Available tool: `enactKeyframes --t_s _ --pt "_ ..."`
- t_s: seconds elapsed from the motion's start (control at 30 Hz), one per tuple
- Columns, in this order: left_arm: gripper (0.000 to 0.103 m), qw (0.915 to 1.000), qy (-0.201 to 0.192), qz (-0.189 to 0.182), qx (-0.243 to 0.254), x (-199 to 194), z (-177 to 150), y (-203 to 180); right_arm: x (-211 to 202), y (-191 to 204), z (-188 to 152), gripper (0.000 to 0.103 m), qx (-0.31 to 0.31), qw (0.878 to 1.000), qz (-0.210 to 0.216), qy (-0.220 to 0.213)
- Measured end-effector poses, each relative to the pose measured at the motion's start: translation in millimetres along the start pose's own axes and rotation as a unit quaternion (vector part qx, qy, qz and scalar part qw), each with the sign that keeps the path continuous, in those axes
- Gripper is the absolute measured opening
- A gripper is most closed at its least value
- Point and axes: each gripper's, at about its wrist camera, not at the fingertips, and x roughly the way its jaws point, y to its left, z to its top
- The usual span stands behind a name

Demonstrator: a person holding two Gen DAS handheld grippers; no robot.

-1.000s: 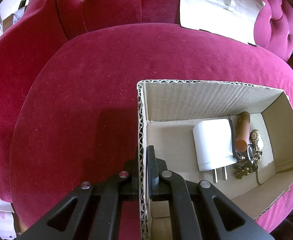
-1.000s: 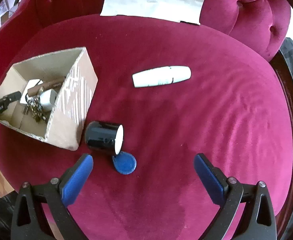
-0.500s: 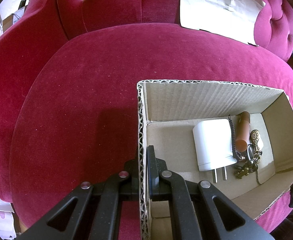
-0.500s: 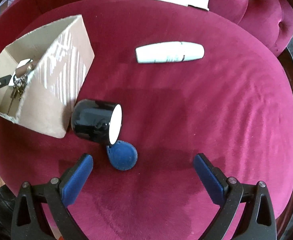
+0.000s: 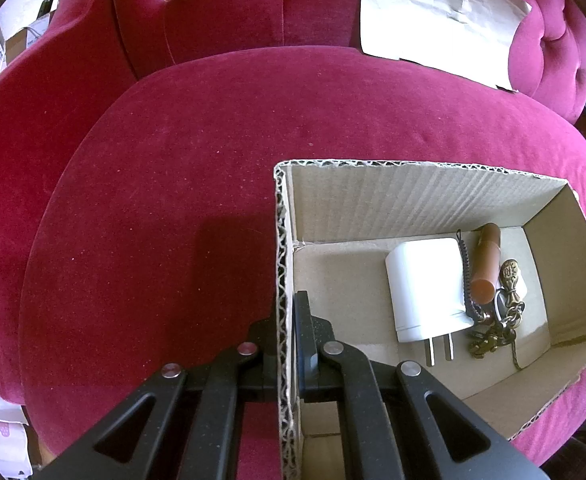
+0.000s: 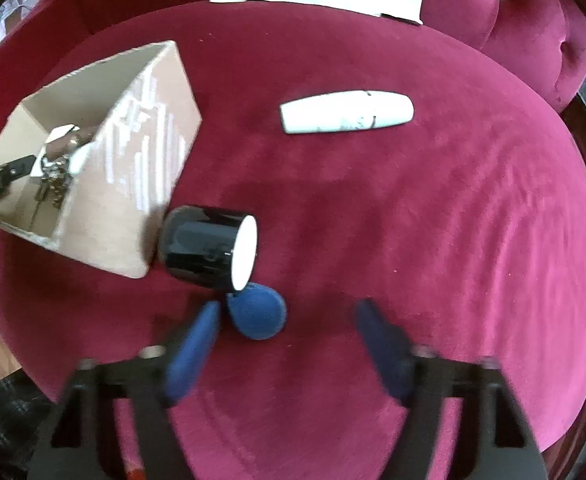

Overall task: Organize rigid objects
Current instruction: 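Grasp the blue round tag with the right gripper, then carry the blue tag with the right gripper over the box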

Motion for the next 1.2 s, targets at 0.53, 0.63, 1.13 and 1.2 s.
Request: enactKeyframes --t_s 0.53,0.63,1.13,1.2 --pt "0.003 1.0 0.0 0.001 -0.001 -0.2 1.3 -1.3 -18.0 9.3 5.9 0.029 0.008 1.0 -0.022 0.001" --pt "0.003 1.0 0.0 0.001 -0.001 -0.2 1.3 -1.4 -21.5 7.8 8.3 0.029 0.012 1.0 -0.025 -0.002" --pt "0.003 1.0 0.0 0.0 -0.001 -0.2 1.2 -1.4 -54.4 -8.5 24.3 0.029 0.029 0.998 -0.035 -0.032" --pt "0.003 1.0 0.001 0.0 -0.001 -0.2 1.2 -1.6 -60.2 -8.5 28.4 0.029 0.028 0.998 -0.037 -0.039"
